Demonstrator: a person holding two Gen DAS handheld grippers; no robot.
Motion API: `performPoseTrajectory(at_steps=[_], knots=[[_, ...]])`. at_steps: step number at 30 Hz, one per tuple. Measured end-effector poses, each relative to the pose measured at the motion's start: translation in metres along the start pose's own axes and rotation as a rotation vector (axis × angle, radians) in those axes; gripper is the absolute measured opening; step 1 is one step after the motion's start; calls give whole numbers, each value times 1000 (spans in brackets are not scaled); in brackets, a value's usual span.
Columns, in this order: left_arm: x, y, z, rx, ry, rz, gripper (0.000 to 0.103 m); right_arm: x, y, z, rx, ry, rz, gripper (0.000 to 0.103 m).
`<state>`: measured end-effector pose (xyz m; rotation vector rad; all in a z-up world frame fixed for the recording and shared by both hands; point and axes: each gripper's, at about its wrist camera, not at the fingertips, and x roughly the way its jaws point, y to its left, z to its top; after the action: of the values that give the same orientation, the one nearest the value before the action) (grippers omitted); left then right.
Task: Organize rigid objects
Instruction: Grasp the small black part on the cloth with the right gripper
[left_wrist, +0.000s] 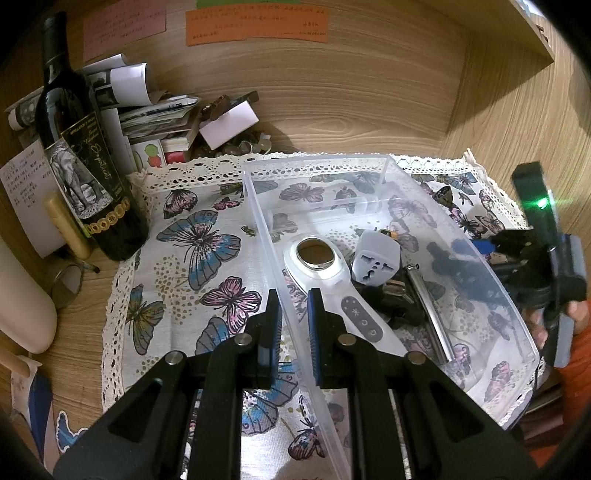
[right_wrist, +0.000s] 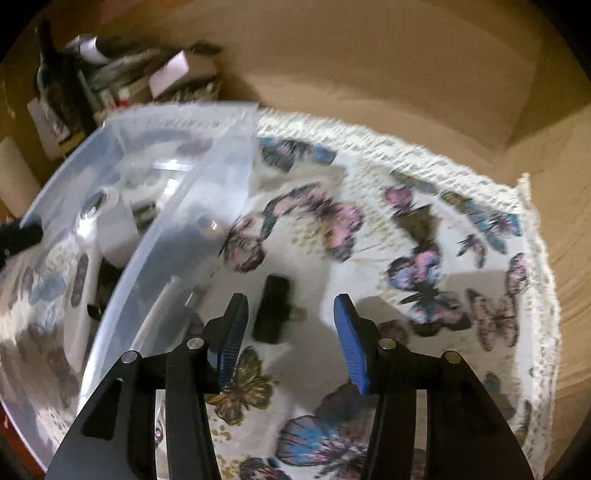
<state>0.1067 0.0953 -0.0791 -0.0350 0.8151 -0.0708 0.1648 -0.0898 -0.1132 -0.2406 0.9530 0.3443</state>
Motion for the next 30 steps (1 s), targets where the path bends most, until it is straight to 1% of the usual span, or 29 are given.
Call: performPoseTrajectory(at_steps=[1, 2, 3, 5, 12, 18, 23, 27, 30], knots=[[0, 0, 0, 0, -1, 0, 13, 5, 1, -1, 0, 9, -1, 44], [0, 0, 0, 0, 0, 0, 13, 4, -1, -1, 7, -4, 3, 44], [0, 0, 0, 0, 0, 0, 13, 3, -2, -1, 13, -8, 8, 34], [0, 0, 0, -1, 0, 0, 13, 1, -3, 0, 16, -7, 14, 24], [0, 0, 0, 0, 0, 0, 13, -19, -6, 0, 19, -62, -32, 24], [0, 0, 0, 0, -1, 0, 13, -55, -2, 9, 16, -160, -45, 24], [-1, 0, 0, 2, -1, 2, 13, -84, 13, 18, -15, -238, -31, 24], [-1, 0, 0, 2, -1, 2, 13, -94, 26, 22, -48, -265, -2, 24], [-1, 0, 0, 3, -1, 3, 13, -95, 40, 23, -85, -263, 24, 24]])
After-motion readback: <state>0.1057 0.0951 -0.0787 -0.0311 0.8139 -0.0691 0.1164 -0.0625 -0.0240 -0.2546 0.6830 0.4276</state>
